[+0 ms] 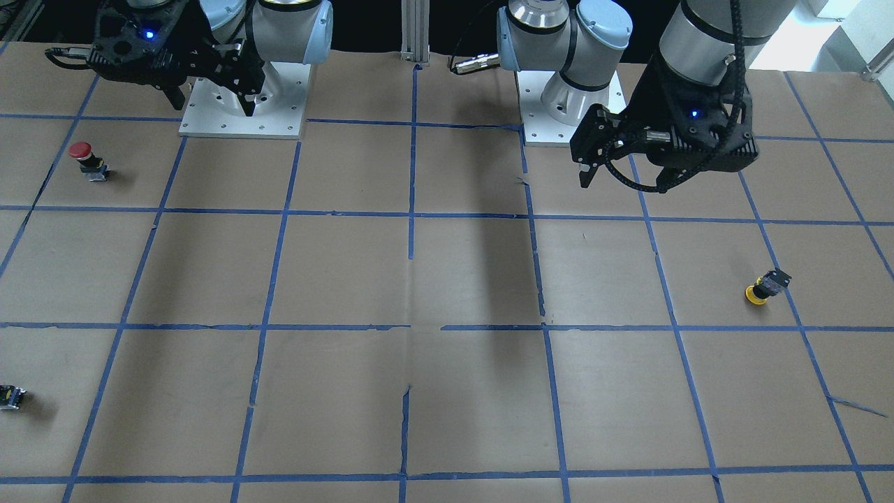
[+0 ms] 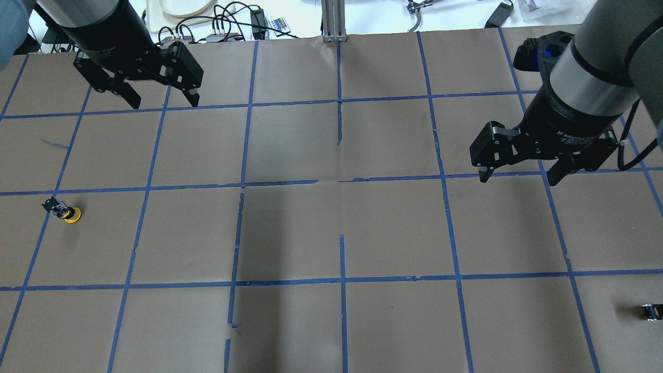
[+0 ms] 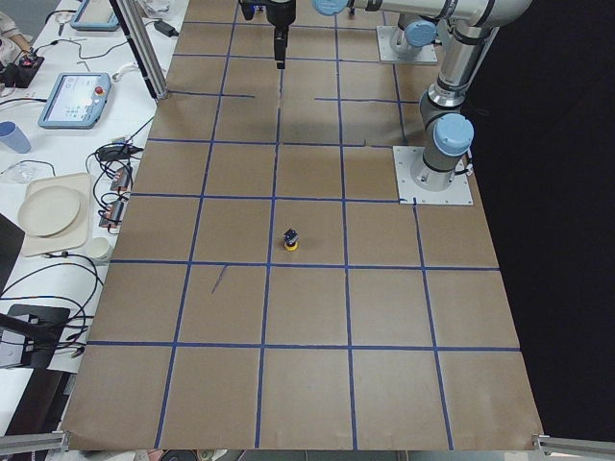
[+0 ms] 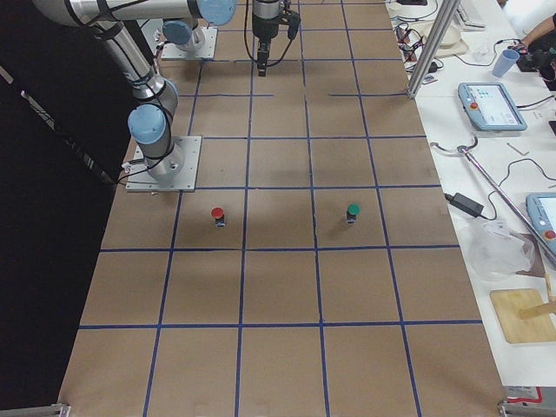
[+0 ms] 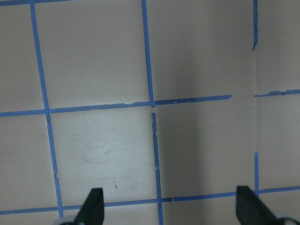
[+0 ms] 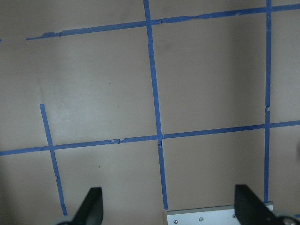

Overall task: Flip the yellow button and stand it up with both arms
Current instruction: 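Move the left gripper down toward the yellow button lying on its side, then close the left gripper on the yellow button's base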

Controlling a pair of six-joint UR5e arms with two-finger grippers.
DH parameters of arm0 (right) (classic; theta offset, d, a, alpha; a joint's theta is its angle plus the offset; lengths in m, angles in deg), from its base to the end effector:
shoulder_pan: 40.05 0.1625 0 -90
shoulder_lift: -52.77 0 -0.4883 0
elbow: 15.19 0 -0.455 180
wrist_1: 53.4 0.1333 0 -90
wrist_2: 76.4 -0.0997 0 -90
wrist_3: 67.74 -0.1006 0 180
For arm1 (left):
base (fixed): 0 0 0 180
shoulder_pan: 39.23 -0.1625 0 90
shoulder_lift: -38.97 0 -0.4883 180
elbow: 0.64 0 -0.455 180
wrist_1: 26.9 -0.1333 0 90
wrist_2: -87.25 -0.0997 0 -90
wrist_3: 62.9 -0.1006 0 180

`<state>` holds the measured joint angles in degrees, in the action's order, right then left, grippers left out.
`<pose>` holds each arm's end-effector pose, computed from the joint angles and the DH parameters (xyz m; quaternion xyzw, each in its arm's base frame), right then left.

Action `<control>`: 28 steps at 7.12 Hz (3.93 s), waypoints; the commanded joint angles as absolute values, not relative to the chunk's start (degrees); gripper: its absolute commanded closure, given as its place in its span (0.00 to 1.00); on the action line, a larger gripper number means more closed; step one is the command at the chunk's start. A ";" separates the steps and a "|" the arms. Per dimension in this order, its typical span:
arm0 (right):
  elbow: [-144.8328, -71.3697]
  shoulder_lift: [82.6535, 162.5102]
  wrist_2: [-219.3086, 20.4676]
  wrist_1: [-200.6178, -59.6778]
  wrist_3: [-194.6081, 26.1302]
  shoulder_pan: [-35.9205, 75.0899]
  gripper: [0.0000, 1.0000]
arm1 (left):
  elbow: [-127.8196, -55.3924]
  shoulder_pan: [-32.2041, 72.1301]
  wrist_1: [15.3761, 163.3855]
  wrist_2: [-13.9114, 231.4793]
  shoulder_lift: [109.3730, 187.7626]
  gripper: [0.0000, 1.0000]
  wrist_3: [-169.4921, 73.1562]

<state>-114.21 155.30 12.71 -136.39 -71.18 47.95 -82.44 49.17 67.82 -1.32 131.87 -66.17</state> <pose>0.1194 -0.4460 0.5605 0.0477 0.9984 0.0306 0.0074 -0.1196 -0.5820 0.5926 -0.0146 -0.9998 0.0056 0.0123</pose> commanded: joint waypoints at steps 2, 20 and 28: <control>-113.89 154.55 14.49 -136.19 -70.99 47.93 0.00 | -82.46 48.92 69.78 -4.68 131.61 0.00 -65.89; -116.00 154.46 14.13 -137.16 -71.08 47.84 0.00 | -104.43 9.99 31.37 -5.47 150.95 0.04 -143.14; -116.09 154.38 14.13 -137.16 -71.08 47.84 0.00 | -105.75 8.40 32.16 -5.47 150.33 0.59 -142.88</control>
